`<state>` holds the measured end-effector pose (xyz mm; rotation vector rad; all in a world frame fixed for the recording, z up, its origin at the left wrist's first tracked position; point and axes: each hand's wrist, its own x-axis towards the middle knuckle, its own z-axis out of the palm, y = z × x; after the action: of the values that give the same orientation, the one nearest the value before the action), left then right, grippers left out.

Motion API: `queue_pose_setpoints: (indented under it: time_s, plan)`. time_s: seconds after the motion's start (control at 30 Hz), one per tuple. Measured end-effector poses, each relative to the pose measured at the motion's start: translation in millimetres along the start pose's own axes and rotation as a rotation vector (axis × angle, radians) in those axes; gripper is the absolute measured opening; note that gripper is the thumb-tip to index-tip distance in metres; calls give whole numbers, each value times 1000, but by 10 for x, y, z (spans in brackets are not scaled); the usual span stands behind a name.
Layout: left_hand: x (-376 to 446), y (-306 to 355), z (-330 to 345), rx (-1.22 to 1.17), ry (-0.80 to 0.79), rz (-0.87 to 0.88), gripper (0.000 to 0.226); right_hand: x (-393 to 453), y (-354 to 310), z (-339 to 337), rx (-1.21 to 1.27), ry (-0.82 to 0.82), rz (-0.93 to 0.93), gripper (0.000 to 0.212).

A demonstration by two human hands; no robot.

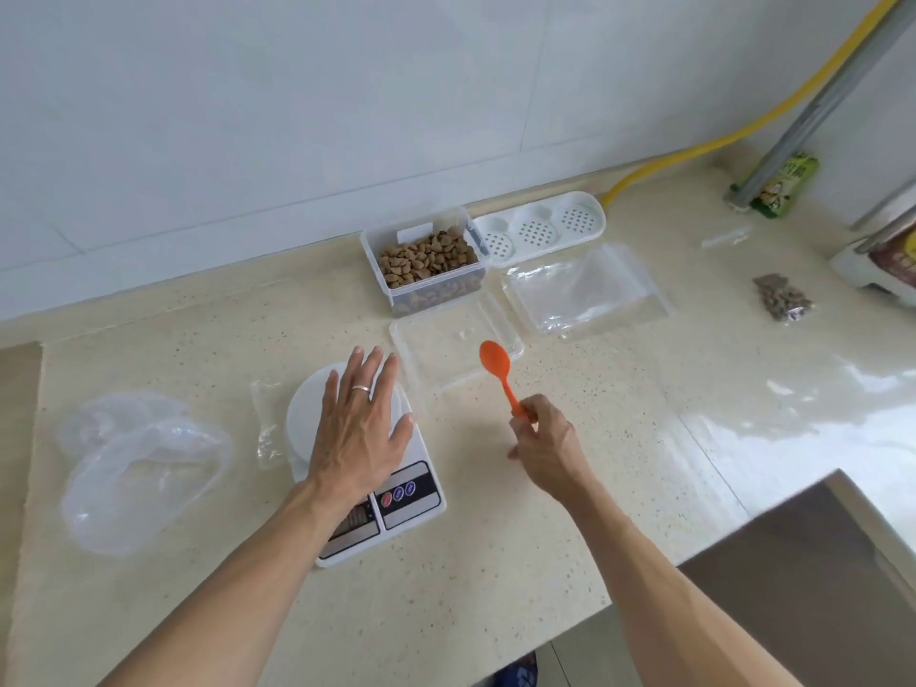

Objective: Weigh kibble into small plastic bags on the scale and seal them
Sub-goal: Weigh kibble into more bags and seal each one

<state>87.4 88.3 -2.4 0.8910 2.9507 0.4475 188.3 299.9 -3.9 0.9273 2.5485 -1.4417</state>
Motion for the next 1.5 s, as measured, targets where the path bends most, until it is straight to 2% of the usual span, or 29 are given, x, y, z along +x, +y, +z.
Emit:
queue_pose_setpoints:
  time_s: [0.13, 0.23, 0.37, 0.47, 0.53, 0.63, 0.77, 0.9, 1.03, 1.13, 1.23, 1.4, 1.5]
  plan:
    - [124, -211, -115, 9, 38, -17, 71, 220, -442, 228, 91, -19, -16, 9]
    - [182, -385, -175, 15, 36, -21, 68, 387, -655, 437, 92, -19, 51, 17]
    - [254, -580, -233, -22, 16, -47, 56, 483, -787, 569, 137, -140, 130, 15]
    - [371, -575, -317, -95, -76, -60, 47, 445, -914, 548, 316, -232, 105, 16]
    - [484, -505, -399, -257, -115, -71, 37, 426, -1037, 490, 358, -271, 50, 17]
    - [627, -390, -541, -566, -90, -171, 20, 420, -1200, 368, 359, -289, -37, 15]
    - [713, -297, -715, -847, -185, -267, 38, 415, -1313, 134, 397, -276, -99, 15]
    - [770, -240, -877, -839, -258, -187, 13, 431, -1358, -108, 417, -272, -94, 13]
    - [865, -101, -1065, -921, -323, -225, 18, 466, -1426, -299, 261, -279, -189, 4]
    - [922, 4, -1173, -987, -342, -225, 8, 484, -1511, -416, 264, -349, -223, 10]
    - [975, 93, -1250, -1021, -255, -191, 22, 519, -1572, -501, 288, -423, -226, 13]
    - [1037, 148, -1354, -967, -215, -183, 24, 573, -1668, -587, 233, -512, -245, 20]
    - [1060, 191, -1397, -990, -239, -175, 23, 613, -1733, -608, 202, -576, -268, 13]
